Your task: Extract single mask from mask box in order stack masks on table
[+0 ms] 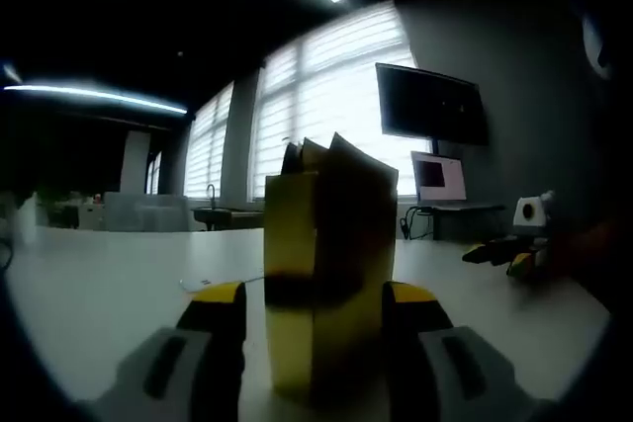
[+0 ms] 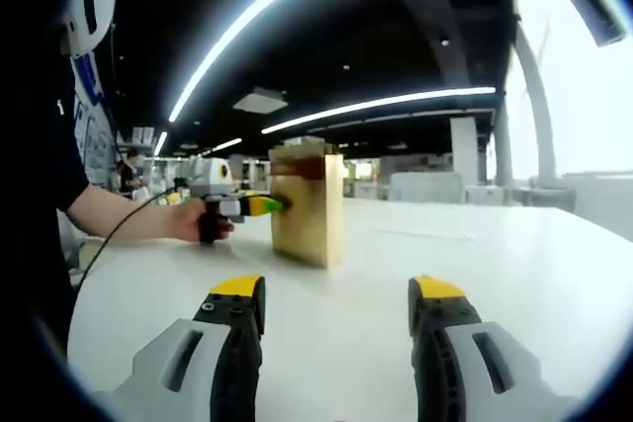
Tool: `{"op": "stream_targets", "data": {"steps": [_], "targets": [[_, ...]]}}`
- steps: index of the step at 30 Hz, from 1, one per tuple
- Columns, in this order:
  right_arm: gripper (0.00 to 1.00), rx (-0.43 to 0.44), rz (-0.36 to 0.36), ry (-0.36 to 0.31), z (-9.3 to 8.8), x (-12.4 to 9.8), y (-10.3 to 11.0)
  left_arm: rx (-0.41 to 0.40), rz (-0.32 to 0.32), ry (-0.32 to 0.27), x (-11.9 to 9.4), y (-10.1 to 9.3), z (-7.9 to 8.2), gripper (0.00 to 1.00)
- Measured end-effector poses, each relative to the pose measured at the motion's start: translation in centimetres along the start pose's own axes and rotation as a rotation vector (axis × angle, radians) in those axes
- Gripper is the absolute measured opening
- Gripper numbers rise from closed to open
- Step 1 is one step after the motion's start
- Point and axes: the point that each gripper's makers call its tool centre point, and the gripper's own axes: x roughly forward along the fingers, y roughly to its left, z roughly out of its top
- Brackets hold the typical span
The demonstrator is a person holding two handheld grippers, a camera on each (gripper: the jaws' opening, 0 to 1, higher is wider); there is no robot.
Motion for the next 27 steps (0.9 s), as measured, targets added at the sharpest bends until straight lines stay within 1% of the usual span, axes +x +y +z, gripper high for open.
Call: {"op": "stream_targets", "data": {"steps": [4,7,10,13,16,19,23,27], "targets": [[0.54,-0.001,-0.013,0.0,0.0,-0.1,-0.3,0.009,-0.016,0.009,0.2,-0.3,-0.2,0.58],[0.54,0.011,-0.02,-0.01,0.1,-0.2,-0.5,-0.003,-0.019,0.006,0.5,-0.2,-0.5,0.58],[0.54,0.015,-0.021,-0.012,0.2,-0.2,-0.5,0.005,-0.031,0.023,1.0,-0.4,-0.8,0.58],[0.54,0.011,-0.02,-0.012,0.2,-0.2,-0.5,-0.003,-0.044,0.023,1.4,-0.3,-0.8,0.57],[0.54,0.008,-0.02,-0.009,0.1,-0.2,-0.5,-0.027,-0.051,0.014,2.0,-0.1,-0.7,0.57],[0.54,0.012,-0.022,-0.013,0.2,-0.2,-0.5,-0.039,-0.062,0.005,2.2,-0.3,-0.6,0.57],[0.53,0.013,-0.025,-0.014,0.2,-0.2,-0.6,-0.004,-0.07,0.017,2.2,-0.5,-0.8,0.55],[0.53,0.01,-0.022,-0.013,0.2,-0.2,-0.5,0.0,-0.07,0.01,2.1,-0.5,-0.7,0.54]]}}
